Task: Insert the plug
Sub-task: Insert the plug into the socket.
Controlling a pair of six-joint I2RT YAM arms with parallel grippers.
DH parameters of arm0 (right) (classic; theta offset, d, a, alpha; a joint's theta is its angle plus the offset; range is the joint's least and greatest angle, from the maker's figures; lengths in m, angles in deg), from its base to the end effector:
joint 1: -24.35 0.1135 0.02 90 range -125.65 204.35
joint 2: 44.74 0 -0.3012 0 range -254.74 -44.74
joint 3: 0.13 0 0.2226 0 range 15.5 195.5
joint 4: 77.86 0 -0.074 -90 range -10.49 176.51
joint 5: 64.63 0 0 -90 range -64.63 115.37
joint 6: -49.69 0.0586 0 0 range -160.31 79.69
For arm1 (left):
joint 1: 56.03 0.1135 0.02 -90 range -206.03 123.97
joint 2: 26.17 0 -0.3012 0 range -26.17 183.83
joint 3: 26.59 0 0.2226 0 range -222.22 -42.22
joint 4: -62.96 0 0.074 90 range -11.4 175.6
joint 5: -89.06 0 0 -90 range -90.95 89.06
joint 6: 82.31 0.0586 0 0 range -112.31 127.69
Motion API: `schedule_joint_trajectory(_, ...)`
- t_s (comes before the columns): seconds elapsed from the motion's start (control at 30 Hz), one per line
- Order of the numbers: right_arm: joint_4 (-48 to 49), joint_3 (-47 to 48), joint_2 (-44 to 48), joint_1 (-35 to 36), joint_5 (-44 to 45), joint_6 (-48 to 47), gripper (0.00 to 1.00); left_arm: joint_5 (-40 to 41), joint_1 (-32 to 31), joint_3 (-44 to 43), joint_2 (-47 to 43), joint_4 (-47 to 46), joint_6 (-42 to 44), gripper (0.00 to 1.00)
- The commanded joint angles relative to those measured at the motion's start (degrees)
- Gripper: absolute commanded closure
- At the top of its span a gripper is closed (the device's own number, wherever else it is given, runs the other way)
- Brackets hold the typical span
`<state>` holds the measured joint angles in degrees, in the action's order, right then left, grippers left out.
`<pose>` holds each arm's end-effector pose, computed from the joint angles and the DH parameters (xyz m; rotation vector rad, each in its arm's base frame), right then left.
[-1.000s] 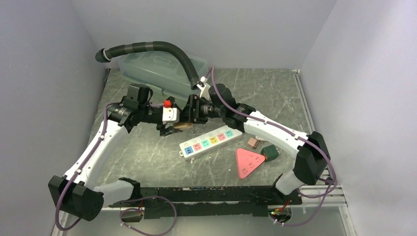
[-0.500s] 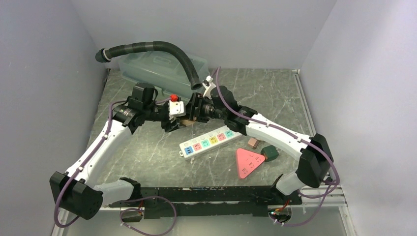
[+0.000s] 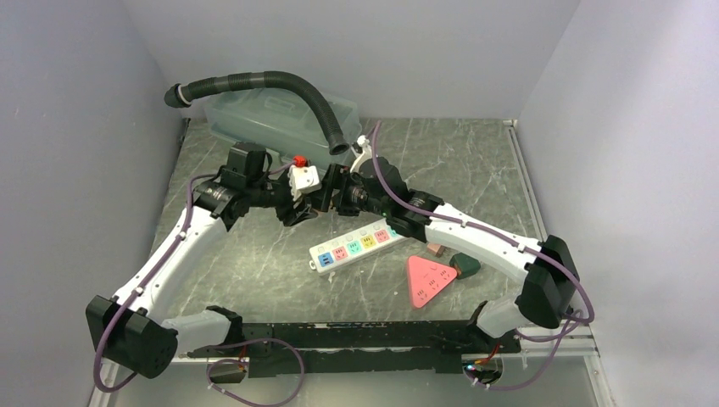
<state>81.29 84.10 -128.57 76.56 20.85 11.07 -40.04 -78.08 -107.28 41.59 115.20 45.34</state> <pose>0.2012 0.2670 0.3682 -0.0745 2.1493 1.2255 0.1858 -0.1151 0.3664 1.3610 1.6570 -0.6080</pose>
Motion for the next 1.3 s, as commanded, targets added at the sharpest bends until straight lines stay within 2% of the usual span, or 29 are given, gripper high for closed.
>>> schedule_joint_trajectory(0.0,1.01,-0.02,2.44,1.41,-1.47,-0.83,0.33,2.64,0.16,-0.94,-0.09,-4.34,-2.14,1.00)
schedule_joint_trajectory(0.1,0.92,0.35,1.60,1.41,-2.65,-0.70,0.44,3.10,0.15,-1.10,0.02,-5.01,-2.53,1.00)
schedule_joint_trajectory(0.2,0.83,0.28,1.22,1.41,-2.98,-0.95,0.60,1.98,0.07,-1.53,0.24,-4.62,-3.11,1.00)
schedule_joint_trajectory(0.23,0.71,0.15,1.19,1.41,-3.03,-1.19,0.66,1.44,0.03,-1.60,0.18,-4.35,-3.42,0.88)
schedule_joint_trajectory(0.27,-0.10,0.18,1.23,1.36,-3.01,-1.68,0.71,1.16,-0.02,-1.65,0.11,-4.10,-3.79,0.42)
schedule_joint_trajectory(0.3,-1.94,0.46,1.39,1.20,-2.62,-2.40,0.78,1.35,-0.02,-1.65,0.09,-3.63,-4.03,0.22)
schedule_joint_trajectory(0.37,-6.95,0.90,2.05,0.83,-1.54,-4.45,0.90,2.92,-0.02,-1.88,0.21,-1.59,-4.20,0.09)
schedule_joint_trajectory(0.47,-15.15,0.03,4.75,0.84,2.03,-7.88,1.00,6.89,0.71,-2.05,1.59,4.62,-4.15,0.04)
schedule_joint_trajectory(0.53,-19.39,-1.93,6.94,1.16,4.00,-9.26,1.00,9.84,1.80,-0.83,3.05,7.34,-5.71,0.02)
schedule_joint_trajectory(0.7,-23.16,-7.31,9.45,3.22,7.95,-10.70,1.00,6.68,7.84,2.75,5.30,10.06,-10.08,0.01)
schedule_joint_trajectory(0.83,-24.93,-8.36,8.56,5.70,11.05,-11.68,1.00,6.35,8.63,3.82,8.04,12.47,-10.35,0.00)
schedule_joint_trajectory(0.97,-26.58,-7.60,6.97,7.28,14.25,-11.21,1.00,6.12,10.52,3.66,12.44,11.84,-12.35,0.02)
schedule_joint_trajectory(1.27,-25.84,-7.62,5.31,7.91,16.02,-11.69,1.00,3.97,11.23,4.82,15.40,7.23,-11.48,0.08)
